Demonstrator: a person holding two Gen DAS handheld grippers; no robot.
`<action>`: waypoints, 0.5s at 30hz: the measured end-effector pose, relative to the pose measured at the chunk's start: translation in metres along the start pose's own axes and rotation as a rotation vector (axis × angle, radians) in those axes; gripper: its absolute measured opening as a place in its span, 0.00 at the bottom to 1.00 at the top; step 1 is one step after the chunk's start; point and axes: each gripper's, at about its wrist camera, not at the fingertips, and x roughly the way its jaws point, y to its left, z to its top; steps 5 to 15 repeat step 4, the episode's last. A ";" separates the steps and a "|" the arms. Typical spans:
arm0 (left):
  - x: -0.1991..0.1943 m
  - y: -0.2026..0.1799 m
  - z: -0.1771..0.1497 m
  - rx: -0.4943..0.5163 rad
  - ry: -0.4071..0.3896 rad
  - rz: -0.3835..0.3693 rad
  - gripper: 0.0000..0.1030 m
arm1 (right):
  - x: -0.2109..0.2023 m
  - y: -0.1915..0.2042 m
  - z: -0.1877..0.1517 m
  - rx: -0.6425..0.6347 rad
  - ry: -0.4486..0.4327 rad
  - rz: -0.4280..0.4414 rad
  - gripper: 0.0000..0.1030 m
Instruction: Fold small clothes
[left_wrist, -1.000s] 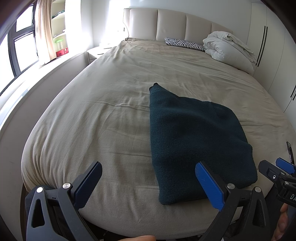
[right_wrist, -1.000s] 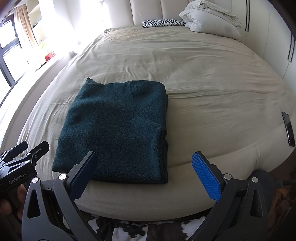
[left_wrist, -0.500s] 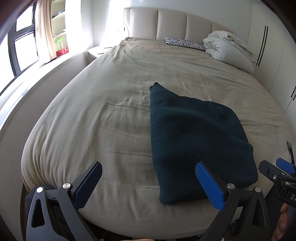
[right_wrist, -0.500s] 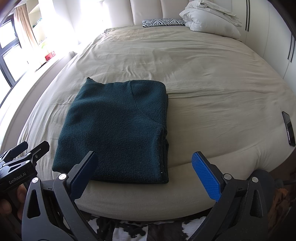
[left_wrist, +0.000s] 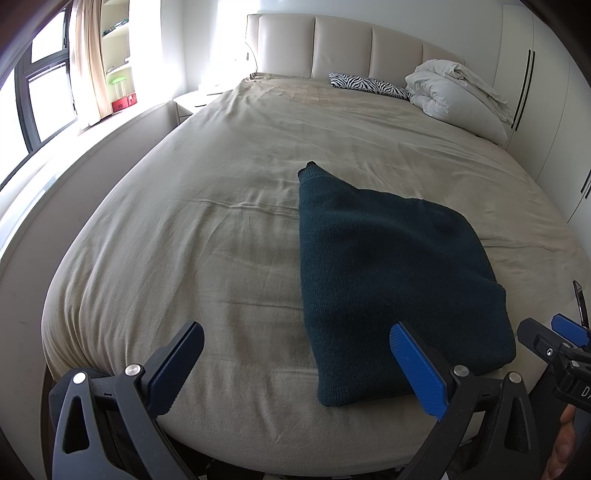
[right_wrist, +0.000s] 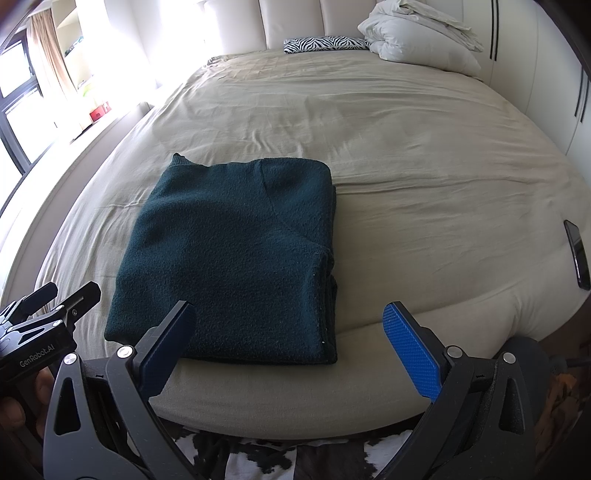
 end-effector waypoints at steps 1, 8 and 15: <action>0.000 0.000 -0.001 0.001 -0.002 -0.001 1.00 | 0.000 0.000 0.000 0.000 0.000 0.000 1.00; 0.000 0.000 -0.002 0.007 -0.006 -0.002 1.00 | 0.000 0.000 0.000 0.000 0.001 0.000 1.00; 0.000 0.000 -0.002 0.007 -0.006 -0.002 1.00 | 0.000 0.000 0.000 0.000 0.001 0.000 1.00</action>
